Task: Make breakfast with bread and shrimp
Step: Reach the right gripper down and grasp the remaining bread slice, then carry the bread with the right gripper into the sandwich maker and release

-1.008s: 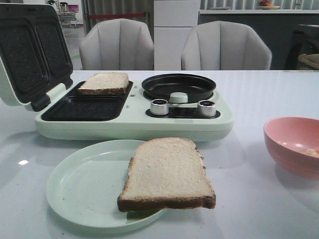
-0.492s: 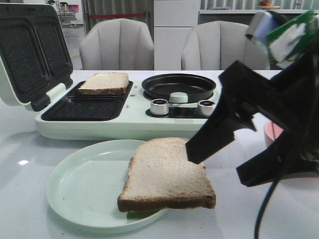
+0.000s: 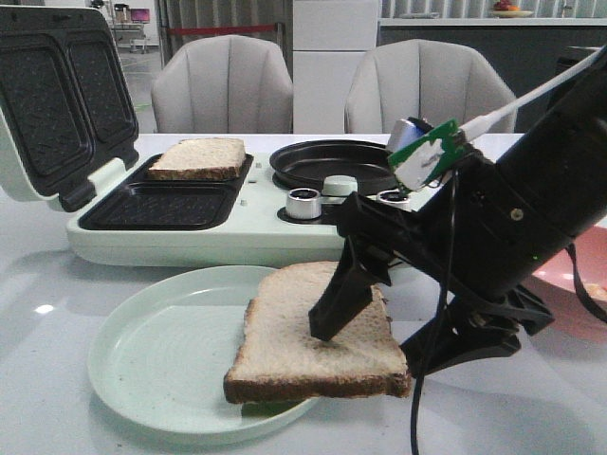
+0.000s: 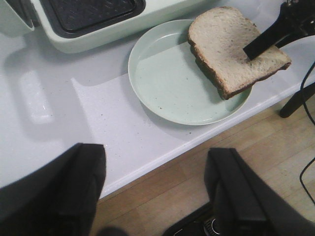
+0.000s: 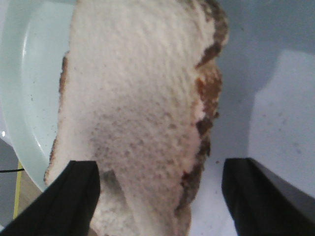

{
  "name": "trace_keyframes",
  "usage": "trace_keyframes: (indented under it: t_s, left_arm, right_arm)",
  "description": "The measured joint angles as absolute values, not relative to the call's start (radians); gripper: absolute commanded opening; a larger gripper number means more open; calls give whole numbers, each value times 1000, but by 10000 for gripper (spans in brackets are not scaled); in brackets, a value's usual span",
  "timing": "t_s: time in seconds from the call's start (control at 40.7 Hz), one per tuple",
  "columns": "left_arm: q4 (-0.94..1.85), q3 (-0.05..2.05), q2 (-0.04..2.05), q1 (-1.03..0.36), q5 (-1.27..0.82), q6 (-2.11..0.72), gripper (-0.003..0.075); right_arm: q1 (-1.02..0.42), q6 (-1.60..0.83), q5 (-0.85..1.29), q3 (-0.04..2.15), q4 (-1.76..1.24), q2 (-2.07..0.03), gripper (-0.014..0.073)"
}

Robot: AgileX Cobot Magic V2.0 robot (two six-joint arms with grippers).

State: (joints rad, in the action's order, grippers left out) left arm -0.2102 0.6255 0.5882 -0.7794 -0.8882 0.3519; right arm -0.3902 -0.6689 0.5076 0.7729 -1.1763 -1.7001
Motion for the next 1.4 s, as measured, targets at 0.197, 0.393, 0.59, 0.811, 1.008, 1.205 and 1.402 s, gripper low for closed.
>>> trace_keyframes:
  t_s: [0.197, 0.393, 0.59, 0.811, 1.008, 1.205, 1.402]
  left_arm:
    - [-210, 625, 588, -779, -888, 352, 490]
    - [-210, 625, 588, -779, -888, 352, 490]
    - [-210, 625, 588, -779, -888, 352, 490]
    - [-210, 625, 588, -779, -888, 352, 490]
    - [-210, 625, 588, -779, -888, 352, 490]
    - [-210, 625, 588, -779, -888, 352, 490]
    - [-210, 625, 588, -779, -888, 352, 490]
  right_arm:
    - [-390, -688, 538, 793, -1177, -1711, 218]
    - [-390, -690, 553, 798, -1179, -1710, 80]
    - [-390, -692, 577, 798, -1177, -1660, 52]
    - [-391, -694, 636, 813, -1178, -1515, 52]
    - [-429, -698, 634, 921, -1216, -1481, 52]
    - [-496, -698, 573, 1108, -1224, -1604, 52]
    - [-501, -701, 546, 1334, -1229, -1810, 52]
